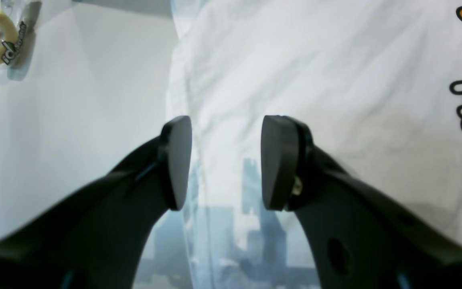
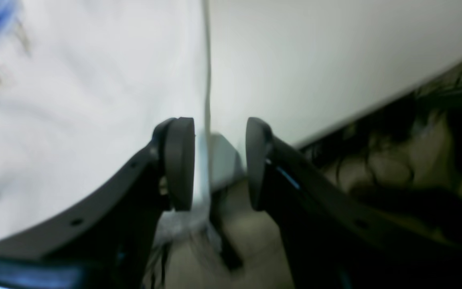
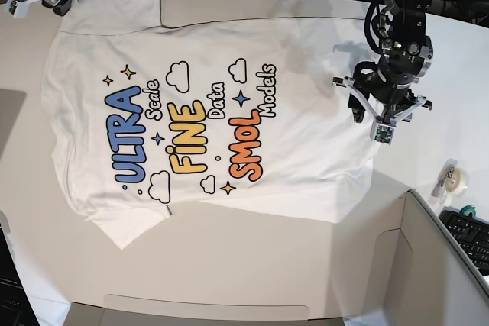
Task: Layout the t-shirt on the table in an organized manner, then fold the t-shirt properly
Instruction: 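Release the hem and raise both grippers away from the shirt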
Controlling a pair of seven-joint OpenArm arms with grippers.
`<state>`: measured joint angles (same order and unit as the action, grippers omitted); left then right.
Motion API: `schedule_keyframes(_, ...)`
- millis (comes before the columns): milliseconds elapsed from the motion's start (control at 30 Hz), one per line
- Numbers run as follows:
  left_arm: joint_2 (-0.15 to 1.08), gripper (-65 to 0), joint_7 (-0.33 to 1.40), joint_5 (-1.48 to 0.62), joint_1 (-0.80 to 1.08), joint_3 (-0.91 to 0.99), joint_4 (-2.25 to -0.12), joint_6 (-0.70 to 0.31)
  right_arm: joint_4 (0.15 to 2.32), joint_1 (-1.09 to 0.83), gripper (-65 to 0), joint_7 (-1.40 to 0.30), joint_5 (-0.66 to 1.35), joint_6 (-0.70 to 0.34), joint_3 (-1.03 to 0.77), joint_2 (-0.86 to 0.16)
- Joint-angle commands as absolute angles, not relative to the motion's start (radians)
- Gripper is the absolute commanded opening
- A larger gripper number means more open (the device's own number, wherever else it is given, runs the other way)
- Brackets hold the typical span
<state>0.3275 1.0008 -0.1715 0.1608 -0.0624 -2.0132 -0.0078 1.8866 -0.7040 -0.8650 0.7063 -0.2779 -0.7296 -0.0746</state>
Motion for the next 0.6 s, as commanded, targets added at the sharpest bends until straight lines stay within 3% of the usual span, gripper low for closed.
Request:
schedule_keyframes(0, 0.335, -38.3, 0.983, -0.171, 0.151, -0.056, -2.031, -0.008, 1.888, -0.7, -43.5, -0.862, 0.713, -0.318, -0.74, -0.09)
schedule_keyframes(200, 0.335, -38.3, 0.983, -0.171, 0.153, -0.058, -2.031, -0.008, 1.808, -0.677, -43.6, -0.908, 0.722, -0.458, -0.742, -0.09)
schedule_keyframes(567, 0.335, -38.3, 0.983, -0.171, 0.153, -0.058, -2.031, -0.008, 1.719, -0.676, -43.6, -0.961, 0.788, -0.561, -0.742, -0.091)
